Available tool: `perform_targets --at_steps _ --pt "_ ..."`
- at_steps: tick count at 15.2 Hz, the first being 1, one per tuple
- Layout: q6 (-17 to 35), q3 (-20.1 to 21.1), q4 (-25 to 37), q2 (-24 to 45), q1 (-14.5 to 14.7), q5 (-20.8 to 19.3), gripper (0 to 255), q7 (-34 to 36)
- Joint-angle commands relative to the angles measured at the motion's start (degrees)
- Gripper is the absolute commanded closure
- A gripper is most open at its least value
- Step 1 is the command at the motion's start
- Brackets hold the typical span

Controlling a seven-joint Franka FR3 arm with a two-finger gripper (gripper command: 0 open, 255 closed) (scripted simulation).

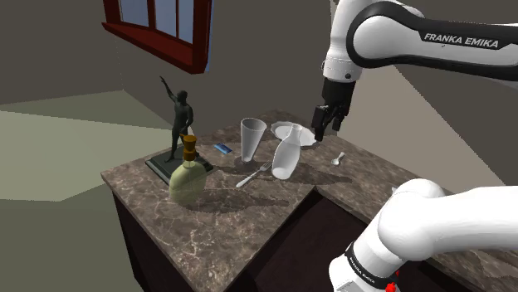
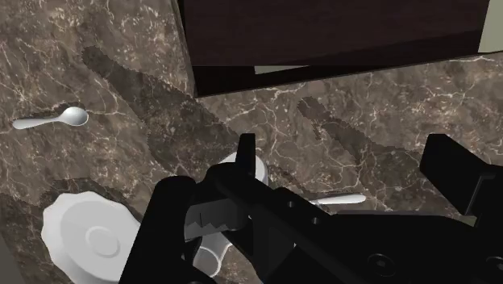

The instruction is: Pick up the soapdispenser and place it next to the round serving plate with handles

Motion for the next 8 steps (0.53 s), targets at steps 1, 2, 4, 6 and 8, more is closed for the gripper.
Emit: perform_targets --at_steps 1,2,4,6,8 --pt "0.00 0.00 0.00 0.00 0.00 0.00 0 0.00" --pt "0.92 0.86 0.67 1.70 0.35 0.81 0 1.04" --pt "2.69 2.54 2.21 5.20 1.00 2.28 0 3.05" --pt "4.35 4.17 4.02 8.83 1.56 3.55 0 5.01" --pt "5.89 5.74 6.09 12.56 2.06 4.60 0 6.93"
